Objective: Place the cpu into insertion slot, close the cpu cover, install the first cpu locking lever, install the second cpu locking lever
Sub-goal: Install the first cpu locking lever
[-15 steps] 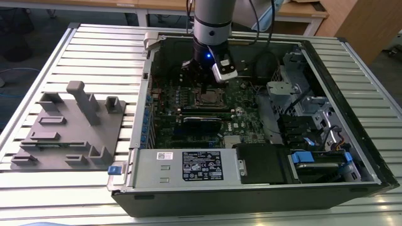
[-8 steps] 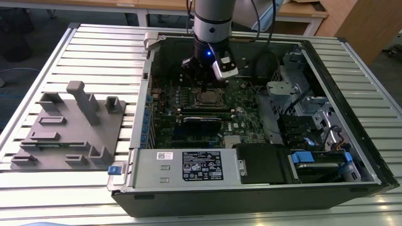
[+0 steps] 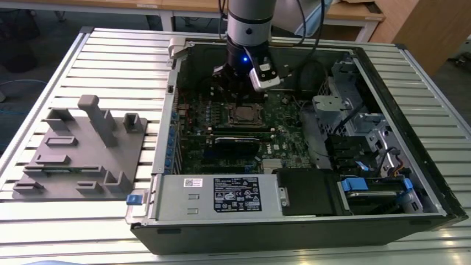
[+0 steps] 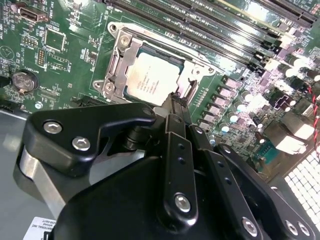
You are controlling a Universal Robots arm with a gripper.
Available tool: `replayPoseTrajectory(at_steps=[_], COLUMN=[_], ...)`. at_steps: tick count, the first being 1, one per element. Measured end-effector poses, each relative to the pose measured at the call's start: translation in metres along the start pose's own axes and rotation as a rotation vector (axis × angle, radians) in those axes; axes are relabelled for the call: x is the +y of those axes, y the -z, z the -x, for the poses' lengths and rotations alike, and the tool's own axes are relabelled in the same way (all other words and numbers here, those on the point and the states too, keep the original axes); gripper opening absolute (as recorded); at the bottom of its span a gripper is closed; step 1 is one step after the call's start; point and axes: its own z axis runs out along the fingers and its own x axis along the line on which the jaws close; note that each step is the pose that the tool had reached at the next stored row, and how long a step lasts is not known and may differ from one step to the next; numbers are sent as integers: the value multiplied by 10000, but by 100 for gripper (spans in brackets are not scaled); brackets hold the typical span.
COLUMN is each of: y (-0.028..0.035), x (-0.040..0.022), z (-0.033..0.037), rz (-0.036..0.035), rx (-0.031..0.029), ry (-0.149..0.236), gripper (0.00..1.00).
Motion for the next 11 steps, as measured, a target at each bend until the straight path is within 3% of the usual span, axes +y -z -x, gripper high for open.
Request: replayPoseTrajectory(at_steps=[8,11], y=[1,2], x=[0,-5], z=[-1,-33], rz=[0,-3], rx=[0,1], ry=[1,0], gripper=[10,10])
